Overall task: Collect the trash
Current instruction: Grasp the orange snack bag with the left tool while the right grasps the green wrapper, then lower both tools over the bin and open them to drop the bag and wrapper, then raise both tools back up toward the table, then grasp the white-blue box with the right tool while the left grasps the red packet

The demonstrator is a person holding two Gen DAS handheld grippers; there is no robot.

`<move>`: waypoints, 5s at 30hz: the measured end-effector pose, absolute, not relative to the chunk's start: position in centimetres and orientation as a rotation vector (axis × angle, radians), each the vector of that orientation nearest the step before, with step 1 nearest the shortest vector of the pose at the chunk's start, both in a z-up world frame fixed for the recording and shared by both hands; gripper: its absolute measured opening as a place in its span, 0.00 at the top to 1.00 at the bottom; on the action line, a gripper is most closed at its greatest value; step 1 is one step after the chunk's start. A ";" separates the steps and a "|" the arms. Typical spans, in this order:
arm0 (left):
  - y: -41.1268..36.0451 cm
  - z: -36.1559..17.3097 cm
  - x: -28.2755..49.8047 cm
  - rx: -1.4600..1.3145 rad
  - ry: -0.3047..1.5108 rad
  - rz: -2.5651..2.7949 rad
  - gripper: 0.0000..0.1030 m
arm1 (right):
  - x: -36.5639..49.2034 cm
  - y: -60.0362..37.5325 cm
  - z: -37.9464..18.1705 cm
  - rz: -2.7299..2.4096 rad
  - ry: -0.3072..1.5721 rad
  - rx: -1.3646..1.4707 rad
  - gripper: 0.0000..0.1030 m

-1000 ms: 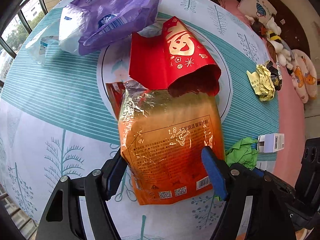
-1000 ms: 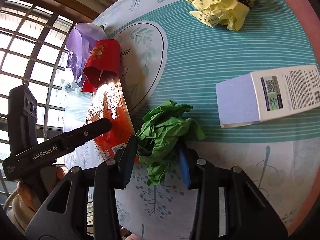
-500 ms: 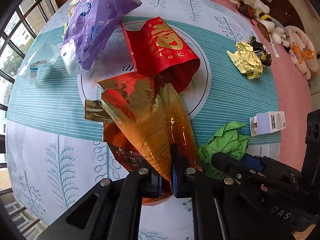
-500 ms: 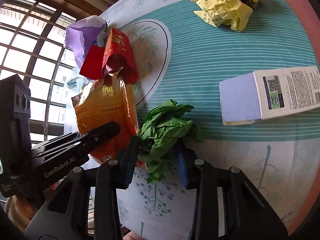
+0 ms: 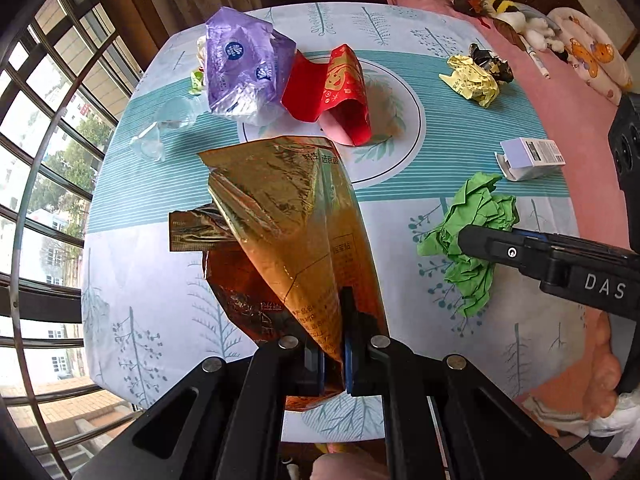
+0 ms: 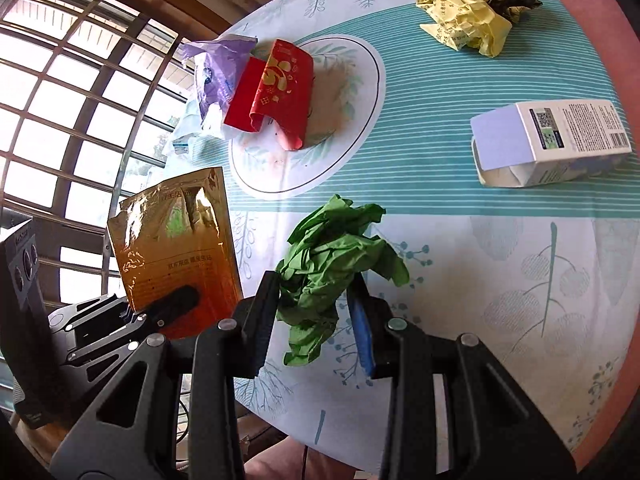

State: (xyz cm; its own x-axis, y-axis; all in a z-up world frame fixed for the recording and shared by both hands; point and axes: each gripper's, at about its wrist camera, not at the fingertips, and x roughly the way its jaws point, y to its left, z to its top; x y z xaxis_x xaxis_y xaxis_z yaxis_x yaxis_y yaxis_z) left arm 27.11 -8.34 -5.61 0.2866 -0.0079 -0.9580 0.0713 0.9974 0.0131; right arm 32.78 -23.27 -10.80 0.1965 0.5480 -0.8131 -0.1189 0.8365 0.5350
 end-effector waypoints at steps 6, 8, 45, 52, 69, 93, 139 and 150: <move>-4.8 -1.8 21.6 0.115 1.158 -0.033 0.94 | 28.1 -20.6 -8.2 0.489 1.240 0.387 0.69; -3.7 -0.7 19.7 0.131 1.122 -0.038 0.94 | 26.2 -19.8 -7.6 0.487 1.227 0.389 0.69; 0.6 -20.4 -5.1 0.125 1.315 -0.224 0.94 | -4.2 -11.3 -25.6 0.275 1.478 0.261 0.69; 0.3 -32.1 -4.1 0.112 1.447 -0.205 0.94 | -4.1 -12.0 -36.5 0.227 1.545 0.260 0.68; 1.6 -47.8 -4.2 0.037 1.513 -0.209 0.33 | -1.9 -11.5 -53.6 0.227 1.623 0.191 0.48; 5.2 -22.5 -1.8 0.001 1.273 -0.116 0.33 | -2.5 -12.2 -29.5 0.238 1.391 0.299 0.46; 0.9 9.1 7.0 0.055 0.917 -0.042 0.33 | 8.7 -21.5 4.7 0.230 0.808 -0.022 0.46; -8.8 2.7 23.3 0.051 1.071 0.043 0.33 | 26.5 -31.9 -2.0 0.393 0.863 -0.300 0.46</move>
